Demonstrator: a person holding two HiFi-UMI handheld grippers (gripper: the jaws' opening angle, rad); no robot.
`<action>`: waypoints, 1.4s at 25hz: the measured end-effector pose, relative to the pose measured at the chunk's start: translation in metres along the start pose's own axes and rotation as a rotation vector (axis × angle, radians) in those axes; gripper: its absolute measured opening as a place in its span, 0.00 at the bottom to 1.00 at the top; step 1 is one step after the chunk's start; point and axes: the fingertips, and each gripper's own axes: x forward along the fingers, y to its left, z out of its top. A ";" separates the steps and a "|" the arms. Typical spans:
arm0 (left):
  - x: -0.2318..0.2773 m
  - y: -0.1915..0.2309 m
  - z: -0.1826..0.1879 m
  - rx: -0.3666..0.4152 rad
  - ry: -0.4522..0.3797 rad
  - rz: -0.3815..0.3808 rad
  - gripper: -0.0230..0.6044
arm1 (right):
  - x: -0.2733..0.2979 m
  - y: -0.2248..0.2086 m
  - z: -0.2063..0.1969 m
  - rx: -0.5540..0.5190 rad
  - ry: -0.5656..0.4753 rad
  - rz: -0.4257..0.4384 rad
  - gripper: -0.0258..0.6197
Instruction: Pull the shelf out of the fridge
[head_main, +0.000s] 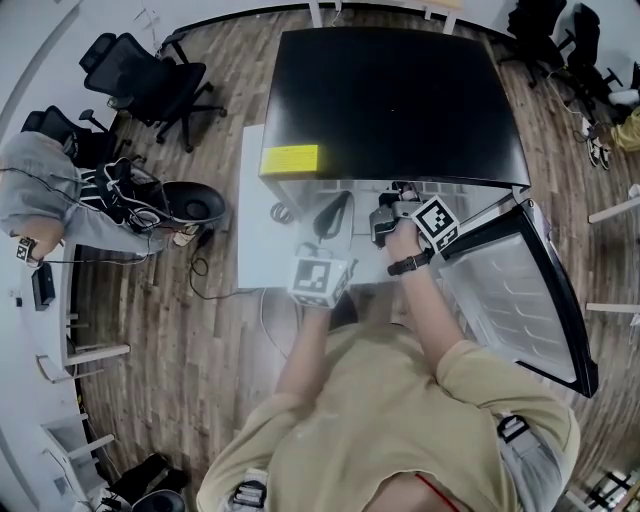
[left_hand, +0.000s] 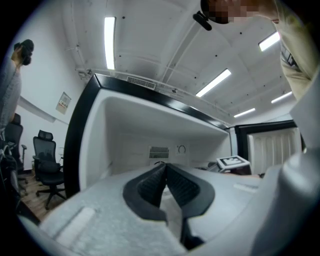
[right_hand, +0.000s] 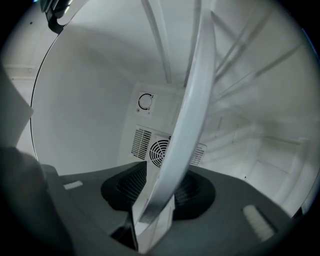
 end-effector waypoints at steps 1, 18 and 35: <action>0.001 0.000 0.000 0.001 0.002 -0.001 0.04 | 0.000 -0.002 0.000 0.009 0.003 -0.004 0.24; -0.001 -0.010 -0.008 -0.015 0.020 -0.026 0.04 | -0.007 -0.007 -0.006 0.138 0.072 -0.010 0.10; -0.004 -0.027 0.000 -0.003 0.007 -0.048 0.04 | -0.024 -0.004 -0.011 0.094 0.098 -0.023 0.11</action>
